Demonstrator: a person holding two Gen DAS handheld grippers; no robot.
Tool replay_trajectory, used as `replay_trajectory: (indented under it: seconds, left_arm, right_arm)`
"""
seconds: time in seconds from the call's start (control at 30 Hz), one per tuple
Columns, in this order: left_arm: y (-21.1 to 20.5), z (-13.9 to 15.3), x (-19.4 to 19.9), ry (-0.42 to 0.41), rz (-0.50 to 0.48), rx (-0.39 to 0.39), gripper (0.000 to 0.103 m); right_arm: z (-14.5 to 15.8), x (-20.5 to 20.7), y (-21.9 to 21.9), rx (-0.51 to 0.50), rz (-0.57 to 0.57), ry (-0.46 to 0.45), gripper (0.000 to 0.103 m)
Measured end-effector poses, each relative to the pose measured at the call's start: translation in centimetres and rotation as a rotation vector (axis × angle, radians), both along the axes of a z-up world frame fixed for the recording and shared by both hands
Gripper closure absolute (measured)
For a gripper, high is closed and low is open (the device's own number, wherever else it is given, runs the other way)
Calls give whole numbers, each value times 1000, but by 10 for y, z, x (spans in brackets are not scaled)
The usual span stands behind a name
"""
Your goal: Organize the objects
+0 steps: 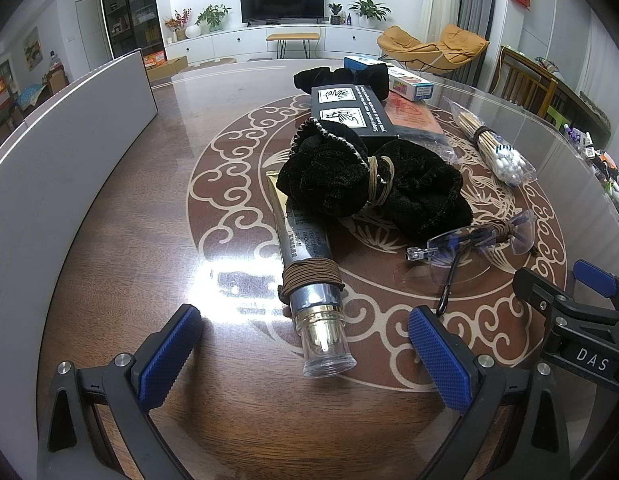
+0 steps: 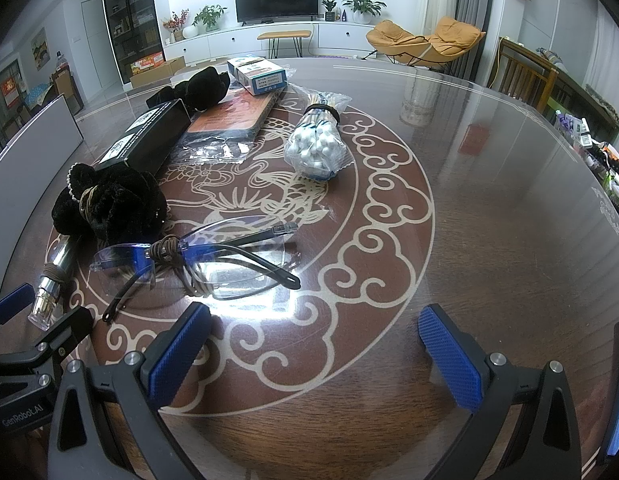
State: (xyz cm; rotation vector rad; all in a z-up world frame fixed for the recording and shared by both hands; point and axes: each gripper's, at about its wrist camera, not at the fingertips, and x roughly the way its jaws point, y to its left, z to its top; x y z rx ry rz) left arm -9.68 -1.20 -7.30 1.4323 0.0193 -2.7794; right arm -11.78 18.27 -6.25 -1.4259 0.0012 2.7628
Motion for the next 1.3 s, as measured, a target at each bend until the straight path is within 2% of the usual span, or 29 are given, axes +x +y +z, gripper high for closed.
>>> replay_trajectory:
  seconds: [0.7,0.8,1.03,1.2,1.3]
  left_arm:
    - [0,0,0,0,0,0,0]
    - [0,0,4,-15,-27,-1,0]
    - [-23,7,35,-45,-66,114,0]
    - [-27,24,13,-10,-108,169,0]
    - [-11,24,-12,-39,-175,131,0]
  right_arm:
    - [0,0,0,0,0,0,0]
    - [0,0,1,0,0,0,0]
    - [1,1,1,0,1,0,0]
    - [1,1,1,0,1,0,0]
    - [1,1,1,0,1,0,0]
